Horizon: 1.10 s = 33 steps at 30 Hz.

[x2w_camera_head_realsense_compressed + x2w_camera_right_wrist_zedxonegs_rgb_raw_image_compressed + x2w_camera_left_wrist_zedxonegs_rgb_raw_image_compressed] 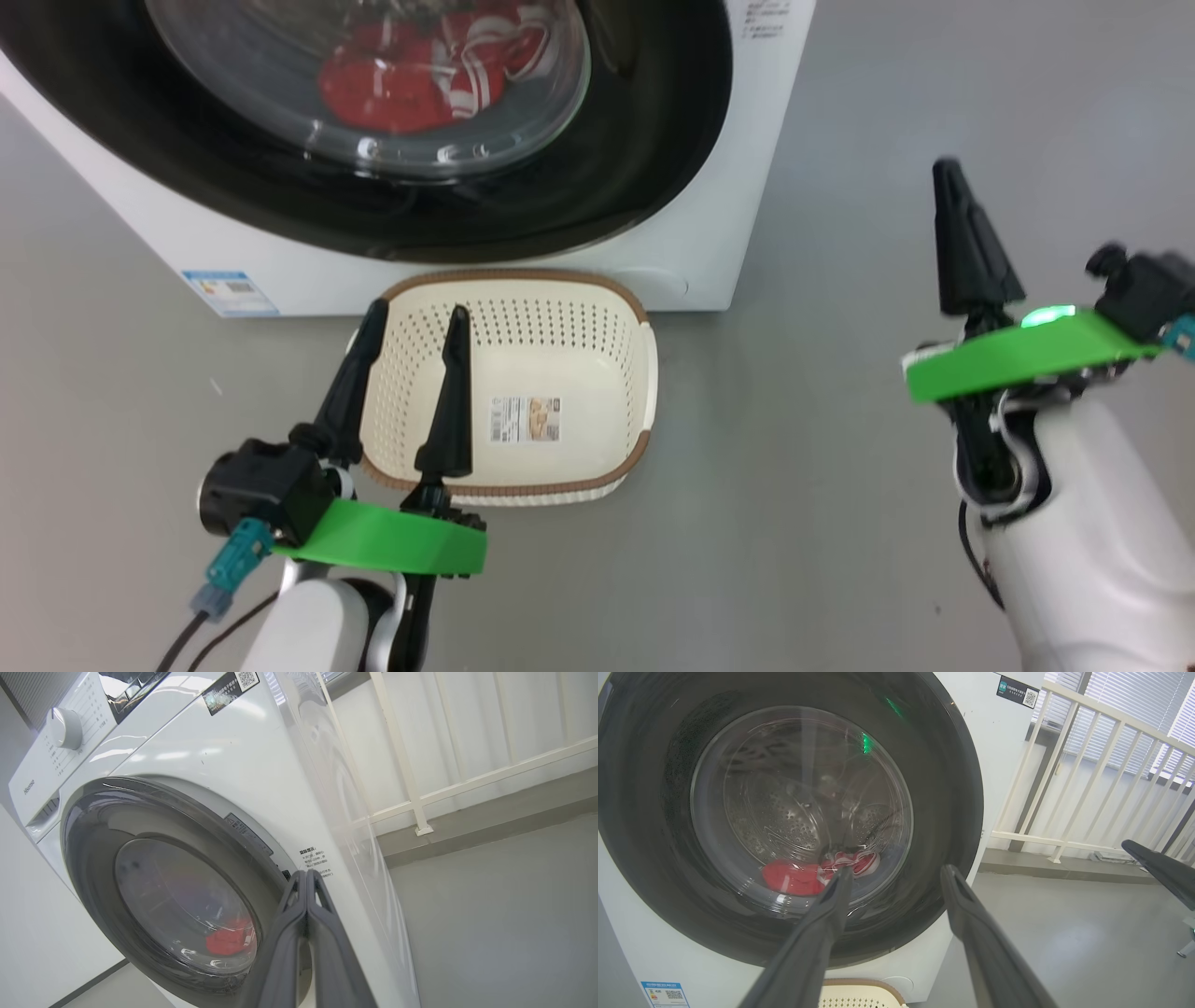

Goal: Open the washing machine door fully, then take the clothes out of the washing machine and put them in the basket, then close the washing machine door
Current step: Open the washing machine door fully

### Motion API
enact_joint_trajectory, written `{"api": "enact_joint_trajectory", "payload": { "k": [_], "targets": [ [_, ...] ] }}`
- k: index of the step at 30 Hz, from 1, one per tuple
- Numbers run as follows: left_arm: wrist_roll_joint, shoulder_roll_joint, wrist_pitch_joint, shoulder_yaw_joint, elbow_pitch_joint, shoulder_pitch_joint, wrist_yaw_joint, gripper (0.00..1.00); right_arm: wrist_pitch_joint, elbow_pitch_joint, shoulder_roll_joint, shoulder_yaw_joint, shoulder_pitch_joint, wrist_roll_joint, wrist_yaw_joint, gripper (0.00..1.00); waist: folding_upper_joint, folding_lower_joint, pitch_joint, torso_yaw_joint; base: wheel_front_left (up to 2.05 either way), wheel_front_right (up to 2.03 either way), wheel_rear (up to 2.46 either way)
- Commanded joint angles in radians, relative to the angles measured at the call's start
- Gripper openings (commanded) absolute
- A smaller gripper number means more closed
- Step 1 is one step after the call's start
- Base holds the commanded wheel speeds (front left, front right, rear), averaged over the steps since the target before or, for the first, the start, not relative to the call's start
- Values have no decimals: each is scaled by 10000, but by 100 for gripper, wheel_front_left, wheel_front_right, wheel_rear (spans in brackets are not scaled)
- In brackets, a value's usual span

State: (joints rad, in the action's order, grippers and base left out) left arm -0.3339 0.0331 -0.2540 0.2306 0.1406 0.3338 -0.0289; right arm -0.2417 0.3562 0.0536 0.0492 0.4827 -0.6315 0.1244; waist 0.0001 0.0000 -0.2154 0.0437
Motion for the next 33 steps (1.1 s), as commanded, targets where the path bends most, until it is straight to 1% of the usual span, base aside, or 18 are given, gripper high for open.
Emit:
{"api": "enact_joint_trajectory", "payload": {
  "k": [1,6,13,16,24,29,33],
  "targets": [
    [73,171,-78,-238,-411,421,-77,100,91,-195,-34,163,472,-193,63,0,-1,0,-372,168,0,0,0],
    [176,171,-78,-117,-933,572,-122,100,473,-136,-13,-100,1295,-902,63,0,-1,0,-896,294,0,0,0],
    [277,171,-78,-85,-1475,767,-158,100,925,-46,179,-198,2288,-1775,63,0,-1,0,-1563,342,0,0,0],
    [312,171,-78,-104,-1633,846,-160,100,1271,5,197,-197,2705,-2401,63,0,-1,0,-1832,349,0,0,0],
    [377,171,-78,-132,-1952,1099,-139,100,2504,66,364,-205,3812,-4262,63,0,-1,0,-2495,442,0,0,0],
    [395,171,-78,-84,-2032,1222,-135,100,3474,131,332,-314,4373,-5545,63,0,-1,0,-2787,549,0,0,0],
    [372,171,-78,-40,-2051,1295,-140,100,4175,218,325,-360,4718,-6220,63,0,-1,0,-2944,631,0,0,0]
  ]
}}
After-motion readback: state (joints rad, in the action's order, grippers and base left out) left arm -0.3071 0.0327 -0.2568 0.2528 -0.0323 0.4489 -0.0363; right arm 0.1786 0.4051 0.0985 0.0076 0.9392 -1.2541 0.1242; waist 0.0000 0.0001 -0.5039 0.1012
